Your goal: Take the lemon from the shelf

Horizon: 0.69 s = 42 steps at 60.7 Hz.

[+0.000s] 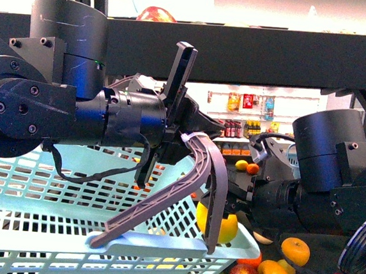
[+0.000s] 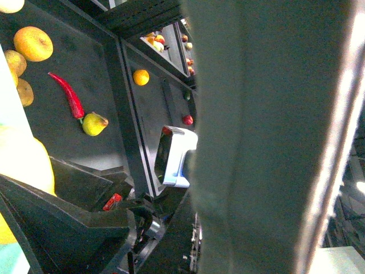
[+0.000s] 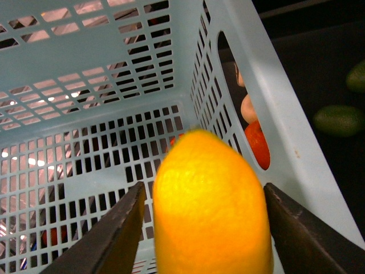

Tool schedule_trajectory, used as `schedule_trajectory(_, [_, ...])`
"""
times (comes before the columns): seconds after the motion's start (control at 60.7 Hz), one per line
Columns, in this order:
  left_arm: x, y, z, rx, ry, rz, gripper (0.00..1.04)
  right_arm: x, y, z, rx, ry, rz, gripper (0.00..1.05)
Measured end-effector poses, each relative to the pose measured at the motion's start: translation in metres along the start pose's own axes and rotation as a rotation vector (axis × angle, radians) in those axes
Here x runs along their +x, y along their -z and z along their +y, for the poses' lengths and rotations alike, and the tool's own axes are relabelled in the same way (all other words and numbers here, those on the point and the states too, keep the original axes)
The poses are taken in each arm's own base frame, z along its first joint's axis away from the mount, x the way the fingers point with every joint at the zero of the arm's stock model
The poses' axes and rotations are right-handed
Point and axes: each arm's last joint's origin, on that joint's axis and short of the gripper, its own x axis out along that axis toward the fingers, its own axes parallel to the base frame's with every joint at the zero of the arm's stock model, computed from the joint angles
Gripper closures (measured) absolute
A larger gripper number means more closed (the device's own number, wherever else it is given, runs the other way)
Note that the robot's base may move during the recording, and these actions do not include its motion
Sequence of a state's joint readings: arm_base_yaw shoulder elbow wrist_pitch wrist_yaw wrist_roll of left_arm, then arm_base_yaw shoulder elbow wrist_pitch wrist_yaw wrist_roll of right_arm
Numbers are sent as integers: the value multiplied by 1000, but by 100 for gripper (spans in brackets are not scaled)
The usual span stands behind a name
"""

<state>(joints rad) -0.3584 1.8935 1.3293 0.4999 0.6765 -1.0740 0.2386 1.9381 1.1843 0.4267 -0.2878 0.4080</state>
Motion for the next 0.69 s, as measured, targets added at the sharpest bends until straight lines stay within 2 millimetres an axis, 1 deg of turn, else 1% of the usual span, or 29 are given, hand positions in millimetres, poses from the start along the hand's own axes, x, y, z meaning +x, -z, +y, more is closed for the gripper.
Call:
schedule_trajectory(0.099, [0, 0, 0, -2, 0, 0, 99, -5, -6, -2, -11, 23, -19, 19])
schedule_trajectory(0.132, [0, 0, 0, -3, 0, 1, 99, -11, -12, -3, -38, 53, -42, 12])
schedule_trajectory(0.181, [0, 0, 0, -3, 0, 0, 99, -21, -19, -4, -77, 93, -63, 7])
schedule_trajectory(0.214, [0, 0, 0, -4, 0, 0, 99, -26, -23, -5, -99, 116, -77, 6])
schedule_trajectory(0.231, [0, 0, 0, -4, 0, 0, 99, -33, -27, -5, -126, 140, -92, 7])
schedule_trajectory(0.264, [0, 0, 0, -3, 0, 0, 99, -40, -32, -5, -145, 156, -107, 7])
schedule_trajectory(0.313, [0, 0, 0, -3, 0, 0, 99, -62, -42, -4, -213, 189, -140, 8])
schedule_trajectory(0.346, [0, 0, 0, -3, 0, 0, 99, -72, -46, -3, -231, 202, -153, 7])
schedule_trajectory(0.362, [0, 0, 0, -3, 0, 1, 99, -82, -49, -2, -258, 220, -162, 7])
schedule_trajectory(0.395, [0, 0, 0, -3, 0, 0, 99, -93, -51, -1, -278, 235, -171, 7])
schedule_trajectory(0.412, [0, 0, 0, -4, 0, 0, 99, -103, -53, 0, -294, 245, -176, 7])
schedule_trajectory(0.428, [0, 0, 0, -4, 0, 0, 99, -109, -53, 0, -302, 251, -177, 7])
schedule_trajectory(0.445, [0, 0, 0, -4, 0, 0, 99, -120, -52, 2, -311, 260, -177, 7])
schedule_trajectory(0.478, [0, 0, 0, -4, 0, 0, 99, -131, -51, 3, -328, 270, -174, 7])
schedule_trajectory(0.527, [0, 0, 0, -4, 0, 0, 99, -157, -43, 7, -354, 291, -161, 7])
schedule_trajectory(0.56, [0, 0, 0, -3, 0, 0, 99, -165, -40, 8, -355, 295, -155, 7])
schedule_trajectory(0.577, [0, 0, 0, -3, 0, 0, 99, -177, -34, 9, -361, 303, -146, 7])
schedule_trajectory(0.593, [0, 0, 0, -3, 0, 0, 99, -182, -31, 9, -360, 307, -142, 7])
schedule_trajectory(0.61, [0, 0, 0, -3, 0, 1, 99, -191, -25, 10, -357, 316, -134, 7])
schedule_trajectory(0.643, [0, 0, 0, -3, 0, 1, 99, -200, -19, 10, -356, 325, -126, 7])
schedule_trajectory(0.659, [0, 0, 0, -4, 0, 1, 99, -210, -12, 11, -357, 337, -119, 7])
schedule_trajectory(0.692, [0, 0, 0, -4, 0, 1, 99, -221, -3, 11, -359, 357, -113, 7])
